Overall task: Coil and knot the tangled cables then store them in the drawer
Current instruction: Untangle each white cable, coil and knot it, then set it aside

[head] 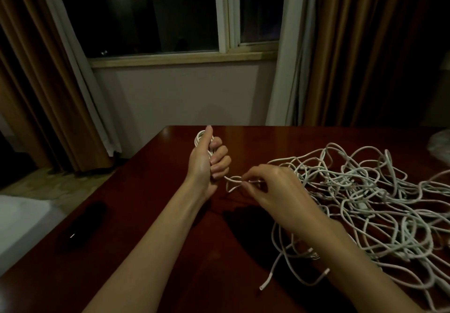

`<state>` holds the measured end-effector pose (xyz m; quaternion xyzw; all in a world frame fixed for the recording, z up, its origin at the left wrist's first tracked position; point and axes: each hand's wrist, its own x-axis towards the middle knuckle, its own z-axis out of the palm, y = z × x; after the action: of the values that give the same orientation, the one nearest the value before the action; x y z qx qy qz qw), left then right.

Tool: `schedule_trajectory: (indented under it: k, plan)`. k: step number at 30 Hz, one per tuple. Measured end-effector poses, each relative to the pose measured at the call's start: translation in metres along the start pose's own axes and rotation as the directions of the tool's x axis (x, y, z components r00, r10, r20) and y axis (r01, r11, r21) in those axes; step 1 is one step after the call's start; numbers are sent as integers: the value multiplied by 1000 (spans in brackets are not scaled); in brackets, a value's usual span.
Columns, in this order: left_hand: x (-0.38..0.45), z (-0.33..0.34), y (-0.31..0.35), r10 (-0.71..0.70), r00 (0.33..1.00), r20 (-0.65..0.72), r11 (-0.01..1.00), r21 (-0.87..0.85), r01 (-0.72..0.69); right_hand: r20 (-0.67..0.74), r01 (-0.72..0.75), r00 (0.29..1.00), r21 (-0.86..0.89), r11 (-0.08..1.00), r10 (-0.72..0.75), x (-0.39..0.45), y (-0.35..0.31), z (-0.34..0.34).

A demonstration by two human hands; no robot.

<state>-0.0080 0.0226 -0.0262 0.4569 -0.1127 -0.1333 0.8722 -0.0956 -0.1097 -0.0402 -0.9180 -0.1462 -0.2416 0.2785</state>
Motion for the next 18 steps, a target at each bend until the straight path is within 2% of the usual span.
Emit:
schedule_trajectory:
  k: [2,5,8,10,14,18]
  plan:
    - [0,0,-2,39,999,-25,986,164,-34,0,82,997,-12,997,-82,0,2,-2]
    - [-6,10,-12,62,998,30,921,385,-69,-12,172,985,-10,985,-172,2,1,0]
    - [-9,15,-18,25,994,109,832,549,-81,-70,200,978,25,979,-198,2,3,-1]
    - [-12,15,-19,-33,988,149,804,592,-62,-106,204,974,29,979,-200,2,4,-2]
    - [-24,20,-17,-167,963,210,715,699,-28,-98,103,991,163,981,-87,2,2,-5]
    - [-26,23,-12,-264,932,249,754,656,38,-73,-57,993,392,918,93,2,1,-14]
